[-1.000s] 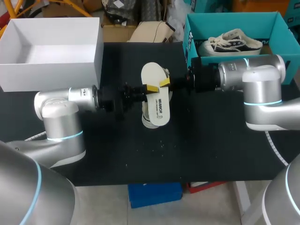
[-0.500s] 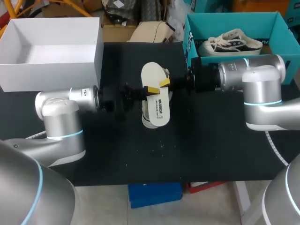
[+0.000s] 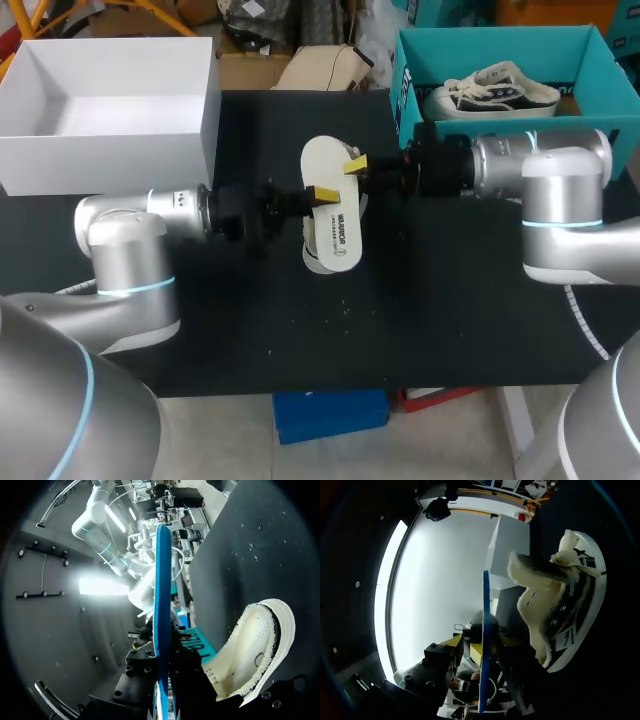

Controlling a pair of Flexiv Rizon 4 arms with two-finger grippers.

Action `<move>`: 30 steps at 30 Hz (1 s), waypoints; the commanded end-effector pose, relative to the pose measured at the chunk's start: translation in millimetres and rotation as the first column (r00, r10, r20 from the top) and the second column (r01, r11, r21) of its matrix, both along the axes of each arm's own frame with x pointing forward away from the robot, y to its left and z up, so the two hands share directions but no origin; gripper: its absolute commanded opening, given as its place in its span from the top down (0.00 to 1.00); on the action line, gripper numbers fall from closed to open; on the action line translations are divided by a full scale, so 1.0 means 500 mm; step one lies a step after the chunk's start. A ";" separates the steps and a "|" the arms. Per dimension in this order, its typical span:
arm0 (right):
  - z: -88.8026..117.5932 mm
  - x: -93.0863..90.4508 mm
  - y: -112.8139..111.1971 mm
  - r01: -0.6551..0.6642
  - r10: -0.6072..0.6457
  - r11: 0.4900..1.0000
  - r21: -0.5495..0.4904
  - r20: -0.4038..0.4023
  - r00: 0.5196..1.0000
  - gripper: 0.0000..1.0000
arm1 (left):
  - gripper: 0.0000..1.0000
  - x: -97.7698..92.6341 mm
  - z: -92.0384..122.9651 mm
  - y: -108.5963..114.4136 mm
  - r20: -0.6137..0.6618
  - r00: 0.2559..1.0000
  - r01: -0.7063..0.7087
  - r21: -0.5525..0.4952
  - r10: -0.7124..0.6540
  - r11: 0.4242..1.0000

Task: Take the shoe out of the shoebox, open the shoe tongue, remove and reinsert the insole, then place the shoe into the shoebox

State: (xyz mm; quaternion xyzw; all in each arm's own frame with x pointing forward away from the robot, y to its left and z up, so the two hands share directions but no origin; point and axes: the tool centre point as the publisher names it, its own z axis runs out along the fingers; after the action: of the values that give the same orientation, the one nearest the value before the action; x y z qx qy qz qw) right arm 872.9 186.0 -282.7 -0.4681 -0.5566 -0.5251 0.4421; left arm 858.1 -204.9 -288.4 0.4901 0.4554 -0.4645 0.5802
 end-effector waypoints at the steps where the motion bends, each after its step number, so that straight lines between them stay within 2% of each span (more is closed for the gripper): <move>1: 0.007 -0.023 -0.019 0.026 -0.027 0.999 -0.026 -0.002 1.000 0.00 | 1.00 -0.014 0.009 0.013 -0.008 1.000 -0.017 0.025 0.017 1.000; 6: 0.024 -0.041 -0.076 0.097 -0.098 0.989 -0.107 0.000 0.995 0.00 | 1.00 -0.036 0.010 0.034 -0.044 0.997 -0.062 0.120 0.068 0.991; 10: 0.043 -0.067 -0.129 0.162 -0.164 0.971 -0.175 0.004 0.987 0.00 | 1.00 -0.063 0.013 0.057 -0.063 0.995 -0.072 0.156 0.083 0.985; 14: 0.063 -0.097 -0.178 0.229 -0.232 0.939 -0.257 0.018 0.973 0.00 | 1.00 -0.094 0.010 0.077 -0.094 0.991 -0.081 0.191 0.100 0.978; 17: 0.081 -0.124 -0.209 0.270 -0.274 0.893 -0.360 0.041 0.961 0.00 | 1.00 -0.120 0.005 0.095 -0.128 0.984 -0.088 0.231 0.120 0.969; 20: 0.084 -0.129 -0.214 0.274 -0.279 0.881 -0.386 0.045 0.959 0.00 | 1.00 -0.151 0.002 0.107 -0.127 0.985 -0.071 0.312 0.115 0.947; 30: 0.084 -0.129 -0.214 0.274 -0.279 0.881 -0.386 0.045 0.959 0.00 | 1.00 -0.151 0.002 0.107 -0.127 0.985 -0.071 0.312 0.115 0.947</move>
State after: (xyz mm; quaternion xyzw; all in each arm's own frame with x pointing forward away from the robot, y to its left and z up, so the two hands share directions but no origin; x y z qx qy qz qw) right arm 811.1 77.2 -242.0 -0.6154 -0.5738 -0.4645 0.2762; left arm 783.1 -150.6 -289.0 0.5123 0.5791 -0.4008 0.4915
